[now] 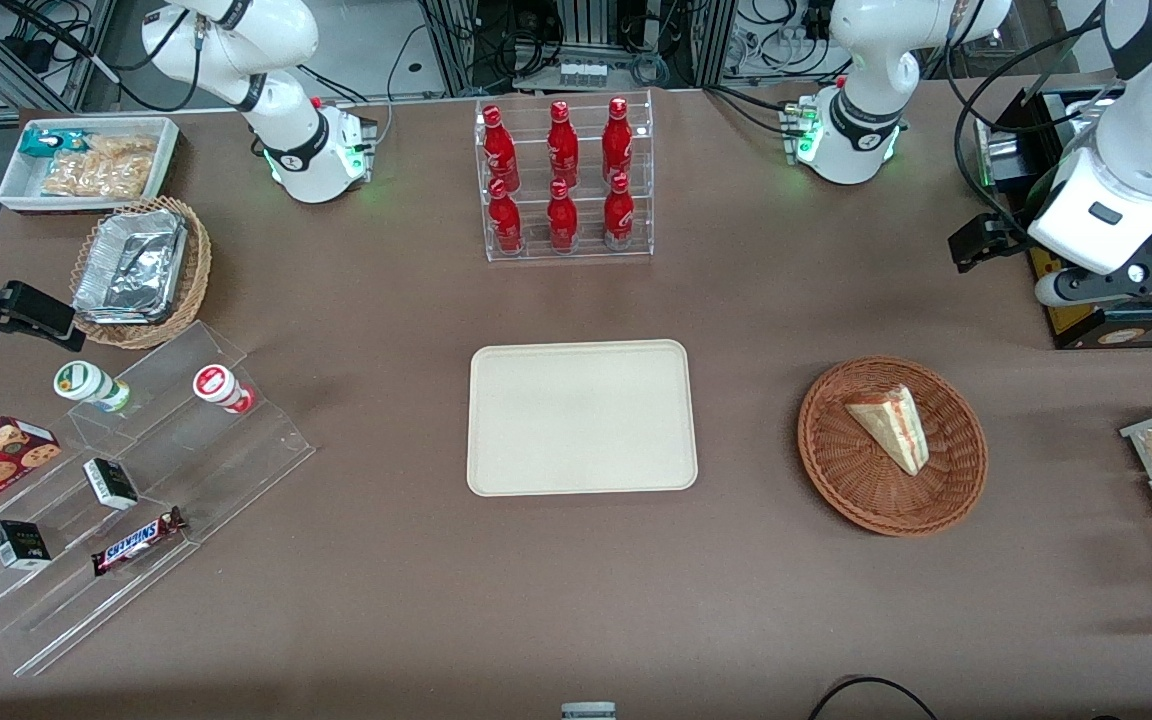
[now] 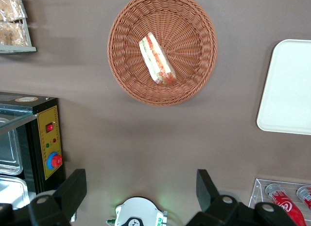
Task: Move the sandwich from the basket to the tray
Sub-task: 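Move the open left gripper over the sandwich in the basket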
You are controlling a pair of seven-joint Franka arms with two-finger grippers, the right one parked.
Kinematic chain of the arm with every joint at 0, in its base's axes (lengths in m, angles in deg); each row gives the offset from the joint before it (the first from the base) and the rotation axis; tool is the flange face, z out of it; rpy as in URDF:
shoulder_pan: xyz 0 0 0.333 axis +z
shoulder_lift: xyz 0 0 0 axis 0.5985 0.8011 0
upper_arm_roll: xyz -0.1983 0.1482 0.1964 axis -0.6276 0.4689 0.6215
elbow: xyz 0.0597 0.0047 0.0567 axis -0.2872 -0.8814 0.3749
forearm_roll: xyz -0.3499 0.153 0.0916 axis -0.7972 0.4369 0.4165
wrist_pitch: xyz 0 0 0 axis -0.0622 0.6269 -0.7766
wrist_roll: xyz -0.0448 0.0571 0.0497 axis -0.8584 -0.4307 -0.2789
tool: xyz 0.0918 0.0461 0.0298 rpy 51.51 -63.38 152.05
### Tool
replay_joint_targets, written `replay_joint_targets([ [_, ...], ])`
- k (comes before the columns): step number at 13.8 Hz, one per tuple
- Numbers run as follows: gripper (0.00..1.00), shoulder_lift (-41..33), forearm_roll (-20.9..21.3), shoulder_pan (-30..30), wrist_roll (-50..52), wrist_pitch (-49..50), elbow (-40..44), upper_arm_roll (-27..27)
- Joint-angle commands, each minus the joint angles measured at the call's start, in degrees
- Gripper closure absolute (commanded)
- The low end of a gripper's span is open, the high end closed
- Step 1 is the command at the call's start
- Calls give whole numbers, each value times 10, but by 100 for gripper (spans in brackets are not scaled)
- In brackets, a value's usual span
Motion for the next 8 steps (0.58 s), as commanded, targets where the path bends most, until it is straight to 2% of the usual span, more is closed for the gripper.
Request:
replay_joint_targets([
  [1, 0, 6, 0, 1, -7, 1, 13, -2],
  [5, 0, 18, 1, 3, -7, -3, 14, -1],
  [8, 0, 58, 5, 7, -8, -2, 14, 0],
])
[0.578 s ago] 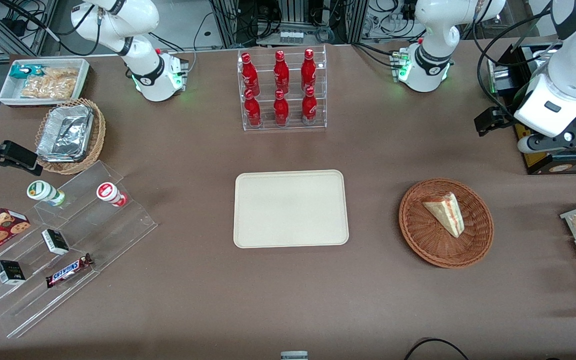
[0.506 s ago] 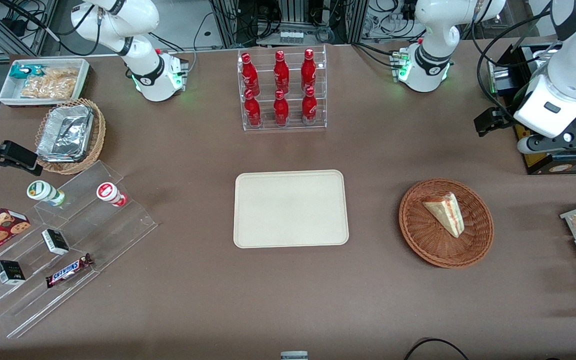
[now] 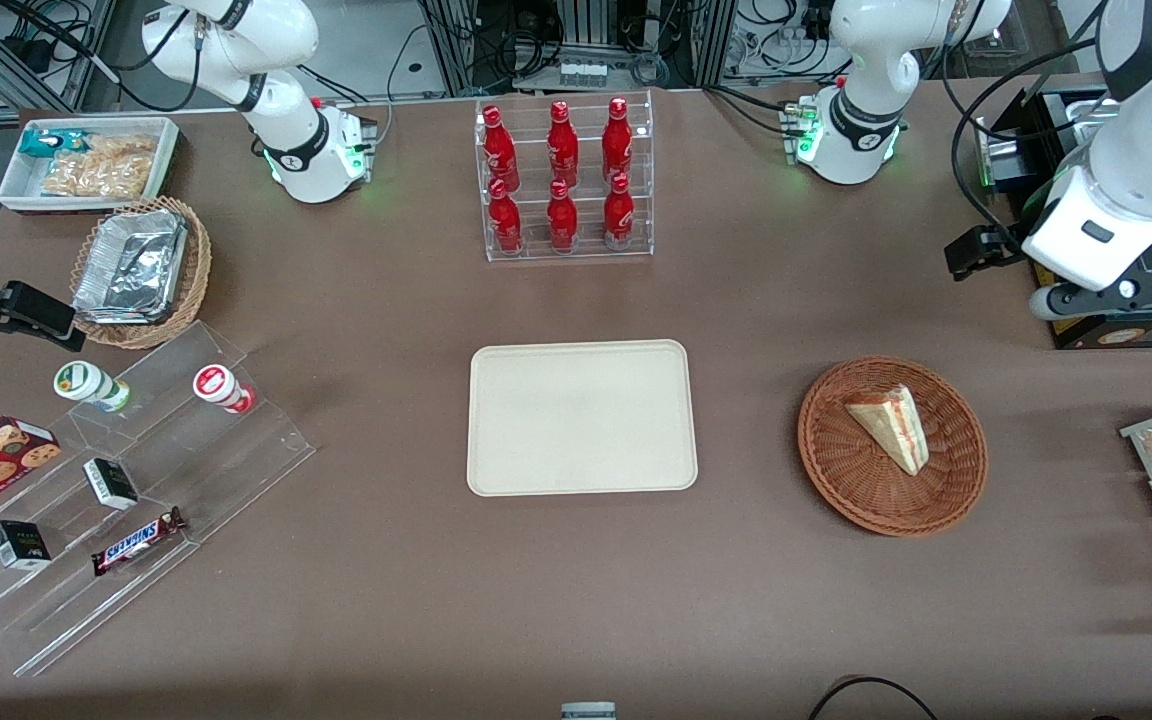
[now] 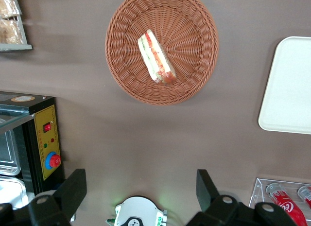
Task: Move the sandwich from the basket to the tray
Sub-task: 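Move the open left gripper over the sandwich in the basket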
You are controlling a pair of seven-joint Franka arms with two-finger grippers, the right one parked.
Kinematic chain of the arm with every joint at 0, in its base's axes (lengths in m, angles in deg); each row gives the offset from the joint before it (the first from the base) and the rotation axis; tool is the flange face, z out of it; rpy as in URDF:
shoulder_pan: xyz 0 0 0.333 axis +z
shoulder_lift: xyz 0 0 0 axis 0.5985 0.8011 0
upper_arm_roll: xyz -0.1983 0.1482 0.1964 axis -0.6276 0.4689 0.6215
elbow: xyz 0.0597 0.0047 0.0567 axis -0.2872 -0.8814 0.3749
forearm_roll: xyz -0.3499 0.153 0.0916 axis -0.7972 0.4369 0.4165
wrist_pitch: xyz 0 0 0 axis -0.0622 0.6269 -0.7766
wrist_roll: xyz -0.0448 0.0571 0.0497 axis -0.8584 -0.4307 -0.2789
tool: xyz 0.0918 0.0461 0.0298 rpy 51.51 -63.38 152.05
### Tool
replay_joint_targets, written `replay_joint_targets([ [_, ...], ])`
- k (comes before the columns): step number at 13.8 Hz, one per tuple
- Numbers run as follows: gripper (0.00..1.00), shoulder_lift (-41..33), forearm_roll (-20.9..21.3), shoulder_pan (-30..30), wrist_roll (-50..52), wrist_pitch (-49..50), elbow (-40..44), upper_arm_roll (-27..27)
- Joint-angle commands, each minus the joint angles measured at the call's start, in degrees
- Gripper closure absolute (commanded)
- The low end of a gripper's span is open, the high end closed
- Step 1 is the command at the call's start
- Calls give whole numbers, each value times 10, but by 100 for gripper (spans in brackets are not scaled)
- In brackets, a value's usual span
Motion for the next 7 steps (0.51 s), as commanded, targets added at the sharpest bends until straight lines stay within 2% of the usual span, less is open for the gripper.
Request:
replay_joint_targets([
  [1, 0, 55, 5, 17, -1, 1, 10, 0],
  [3, 0, 95, 10, 32, 1, -9, -1, 0],
  [7, 0, 189, 12, 37, 19, -105, -26, 29],
])
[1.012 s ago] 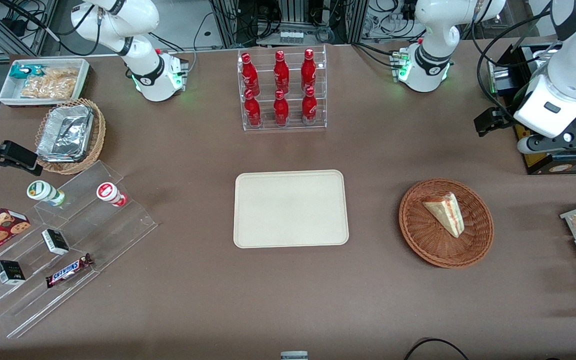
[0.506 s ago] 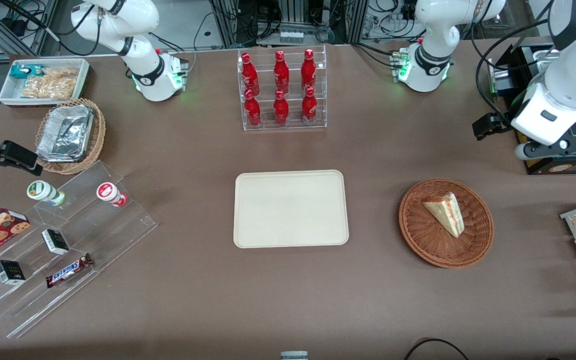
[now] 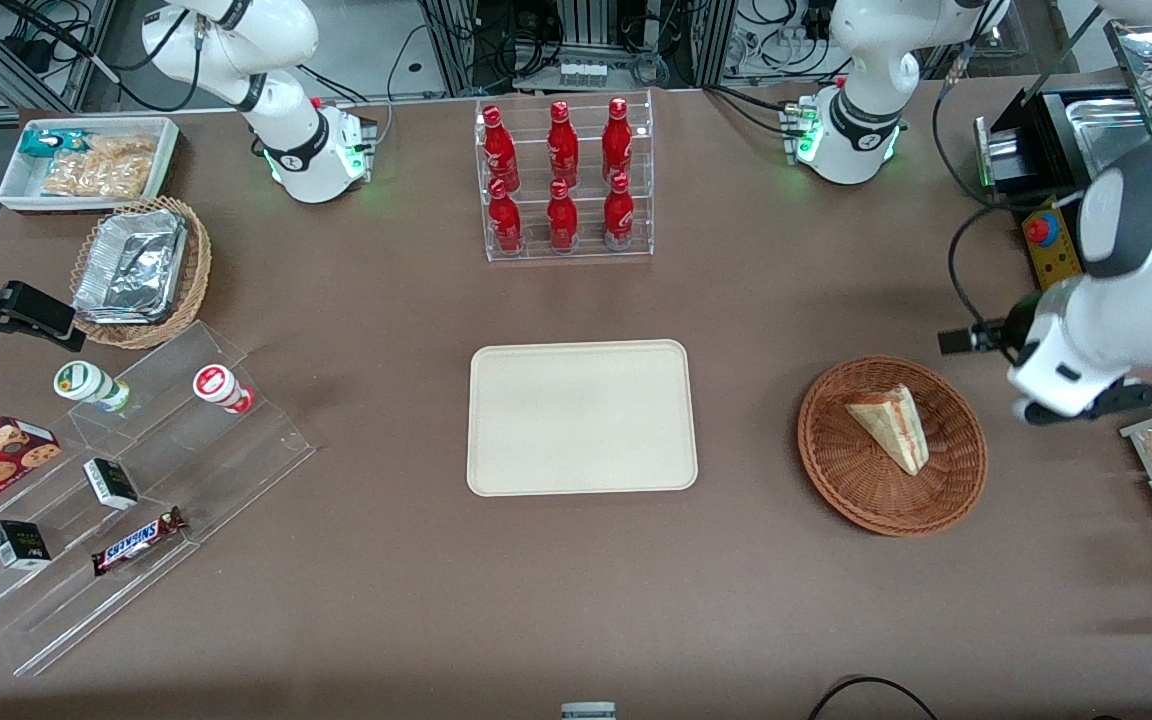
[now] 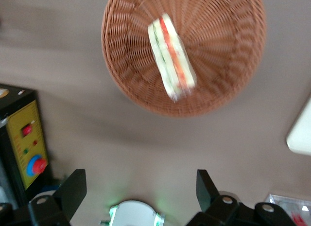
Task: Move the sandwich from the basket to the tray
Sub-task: 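Move the open left gripper over the sandwich in the basket, then lower the left gripper onto the sandwich in the basket and close it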
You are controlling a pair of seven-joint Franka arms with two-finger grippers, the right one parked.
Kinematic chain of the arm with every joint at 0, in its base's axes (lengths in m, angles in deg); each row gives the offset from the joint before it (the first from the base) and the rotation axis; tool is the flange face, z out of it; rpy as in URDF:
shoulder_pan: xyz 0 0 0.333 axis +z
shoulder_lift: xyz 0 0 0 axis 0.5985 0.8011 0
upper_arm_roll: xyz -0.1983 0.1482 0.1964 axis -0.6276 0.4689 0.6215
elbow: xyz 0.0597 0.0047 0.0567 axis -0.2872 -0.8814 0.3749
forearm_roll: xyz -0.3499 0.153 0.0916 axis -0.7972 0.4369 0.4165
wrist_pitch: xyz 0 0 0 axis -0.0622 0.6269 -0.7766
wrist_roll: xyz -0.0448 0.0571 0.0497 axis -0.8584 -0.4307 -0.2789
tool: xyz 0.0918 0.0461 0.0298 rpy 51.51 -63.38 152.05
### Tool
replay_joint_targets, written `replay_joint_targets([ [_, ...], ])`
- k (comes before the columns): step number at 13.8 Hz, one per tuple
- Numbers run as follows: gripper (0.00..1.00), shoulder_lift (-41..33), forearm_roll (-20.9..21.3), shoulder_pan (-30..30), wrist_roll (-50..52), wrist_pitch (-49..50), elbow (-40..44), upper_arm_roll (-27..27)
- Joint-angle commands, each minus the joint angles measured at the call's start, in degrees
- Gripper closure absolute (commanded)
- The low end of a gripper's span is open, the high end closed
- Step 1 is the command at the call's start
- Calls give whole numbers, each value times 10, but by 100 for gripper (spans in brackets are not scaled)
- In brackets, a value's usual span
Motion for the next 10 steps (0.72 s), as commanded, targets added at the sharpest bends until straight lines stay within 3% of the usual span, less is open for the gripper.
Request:
replay_joint_targets([
  [1, 0, 53, 5, 6, 14, -48, -16, 3],
  [5, 0, 90, 2, 6, 110, -122, -33, 3],
  [10, 0, 119, -4, 3, 122, -148, -32, 3],
])
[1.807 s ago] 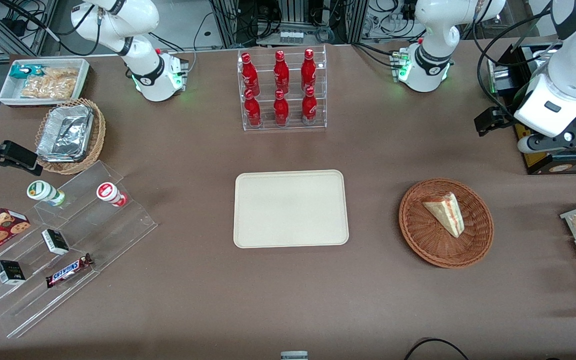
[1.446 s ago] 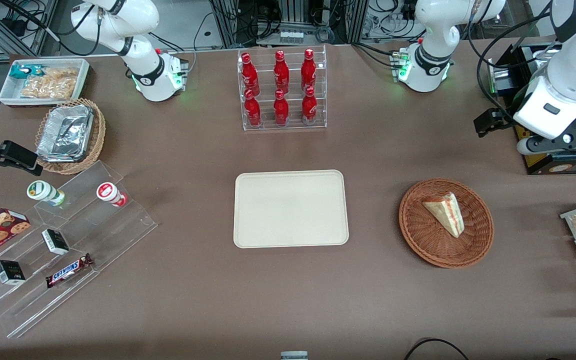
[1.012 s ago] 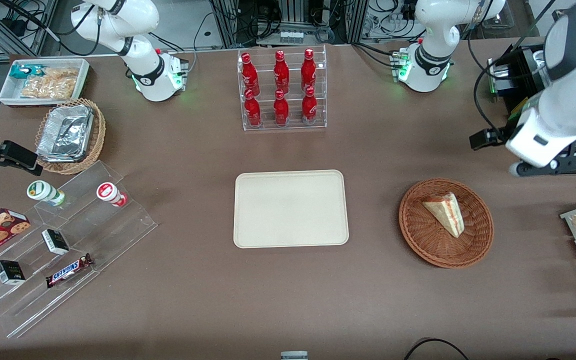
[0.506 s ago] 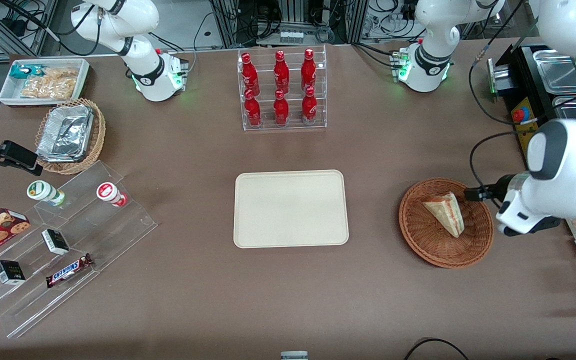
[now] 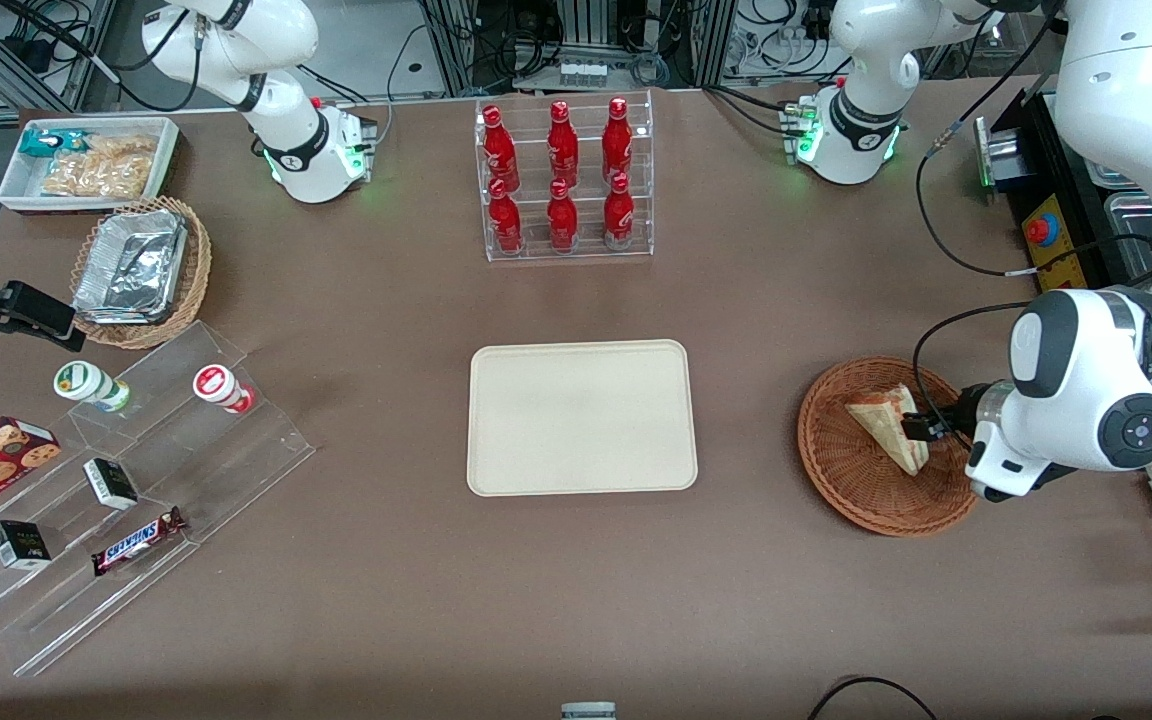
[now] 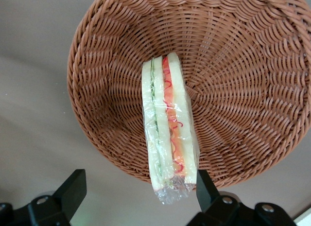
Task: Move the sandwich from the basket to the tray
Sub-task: 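Lower the left gripper onto the sandwich in the basket and close it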
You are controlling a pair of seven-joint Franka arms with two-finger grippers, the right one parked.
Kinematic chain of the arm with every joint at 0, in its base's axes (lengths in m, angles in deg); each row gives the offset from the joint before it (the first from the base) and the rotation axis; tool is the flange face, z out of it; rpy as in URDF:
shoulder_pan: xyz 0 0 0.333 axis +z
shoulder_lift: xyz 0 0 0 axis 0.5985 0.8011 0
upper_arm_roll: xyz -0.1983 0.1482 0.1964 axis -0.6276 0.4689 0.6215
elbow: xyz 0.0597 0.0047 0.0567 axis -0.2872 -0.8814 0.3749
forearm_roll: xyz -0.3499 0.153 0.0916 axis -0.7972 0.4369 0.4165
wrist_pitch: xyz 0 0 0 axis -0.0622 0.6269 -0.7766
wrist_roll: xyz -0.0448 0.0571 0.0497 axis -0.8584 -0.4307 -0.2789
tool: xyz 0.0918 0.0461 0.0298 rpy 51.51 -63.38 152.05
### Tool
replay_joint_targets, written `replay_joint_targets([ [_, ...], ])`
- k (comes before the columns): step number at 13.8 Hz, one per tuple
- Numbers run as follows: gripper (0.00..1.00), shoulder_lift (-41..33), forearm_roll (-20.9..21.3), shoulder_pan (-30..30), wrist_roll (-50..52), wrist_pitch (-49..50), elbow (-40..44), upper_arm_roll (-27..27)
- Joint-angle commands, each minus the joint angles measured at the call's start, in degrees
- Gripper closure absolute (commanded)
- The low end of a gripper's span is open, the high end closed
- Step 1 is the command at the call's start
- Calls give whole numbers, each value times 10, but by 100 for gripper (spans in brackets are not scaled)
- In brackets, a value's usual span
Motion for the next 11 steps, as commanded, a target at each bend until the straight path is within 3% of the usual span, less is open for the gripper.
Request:
replay_joint_targets([
  [1, 0, 15, -3, -3, 16, -21, -5, -1],
  [11, 0, 18, -4, -29, 103, -165, -119, -4],
])
